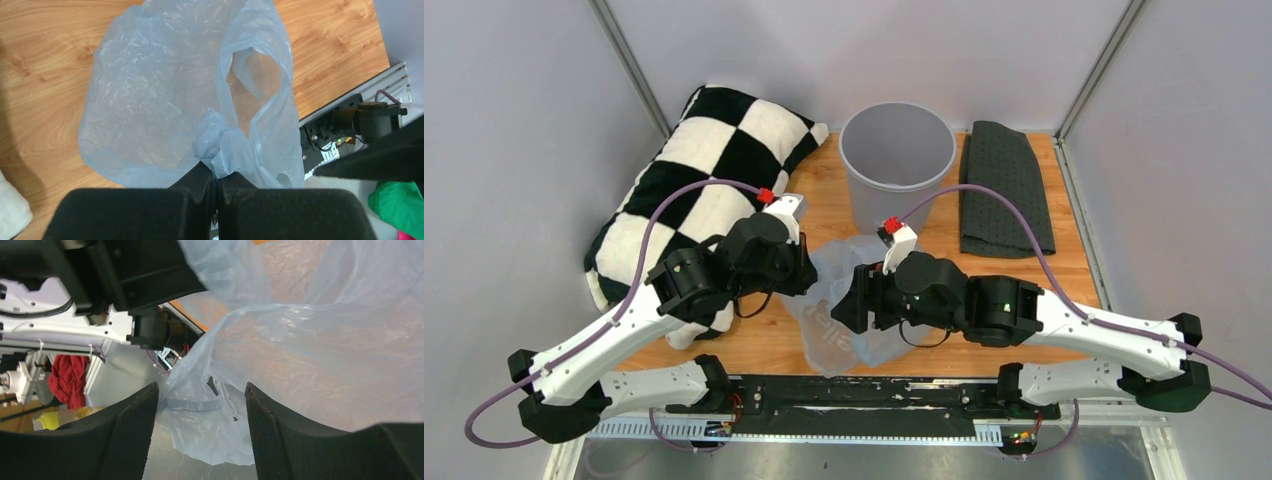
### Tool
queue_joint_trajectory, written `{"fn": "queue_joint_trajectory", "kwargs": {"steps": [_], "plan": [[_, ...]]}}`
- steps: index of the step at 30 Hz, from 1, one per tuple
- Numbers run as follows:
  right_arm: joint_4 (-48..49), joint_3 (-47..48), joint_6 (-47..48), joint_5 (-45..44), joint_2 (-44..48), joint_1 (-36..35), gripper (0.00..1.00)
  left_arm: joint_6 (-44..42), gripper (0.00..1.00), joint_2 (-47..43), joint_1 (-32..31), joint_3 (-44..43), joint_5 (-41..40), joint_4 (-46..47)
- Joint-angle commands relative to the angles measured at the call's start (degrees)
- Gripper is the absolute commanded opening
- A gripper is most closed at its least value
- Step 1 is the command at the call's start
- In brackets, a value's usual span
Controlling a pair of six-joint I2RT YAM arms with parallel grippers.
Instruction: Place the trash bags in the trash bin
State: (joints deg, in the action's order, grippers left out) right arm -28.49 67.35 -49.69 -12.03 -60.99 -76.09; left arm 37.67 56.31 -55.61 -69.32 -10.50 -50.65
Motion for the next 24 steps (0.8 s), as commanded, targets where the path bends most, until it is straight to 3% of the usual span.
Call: {"fn": "queue_joint_trajectory", "kwargs": {"steps": [1, 3, 7, 9, 10, 13, 15, 24], "plan": [[-5.76, 6.63, 4.35, -3.49, -2.87, -4.02, 0.66, -2.03, 0.00, 0.26, 1.22, -1.05, 2.48, 0.38], [-10.10, 9.55, 5.62, -4.55, -5.03, -5.02, 0.58, -2.20, 0.00, 0.72, 1.46, -1.32, 3.18, 0.50], [-13.99, 11.57, 7.06, -4.90, -6.79, -5.18, 0.33, -2.67, 0.00, 1.52, 1.65, -1.96, 4.95, 0.47], [-14.79, 12.07, 8.02, -3.88, -7.54, -5.20, 0.29, -3.27, 0.00, 2.02, 1.69, -2.42, 5.95, 0.38], [-15.96, 12.72, 8.44, -3.34, -8.11, -5.20, 0.30, -3.60, 0.00, 2.25, 1.78, -2.76, 6.80, 0.38], [-17.29, 13.42, 9.67, -1.56, -9.20, -5.16, 0.55, -4.47, 0.00, 2.79, 1.89, -3.26, 8.22, 0.30], [-17.30, 13.14, 10.42, -1.40, -9.03, -5.36, 0.66, -4.77, 0.00, 3.06, 2.04, -3.36, 8.70, 0.29], [-18.18, 18.00, 18.69, -1.41, -9.29, -8.51, 0.73, -5.08, 0.00, 4.00, 2.53, -3.93, 9.74, 0.29]]}}
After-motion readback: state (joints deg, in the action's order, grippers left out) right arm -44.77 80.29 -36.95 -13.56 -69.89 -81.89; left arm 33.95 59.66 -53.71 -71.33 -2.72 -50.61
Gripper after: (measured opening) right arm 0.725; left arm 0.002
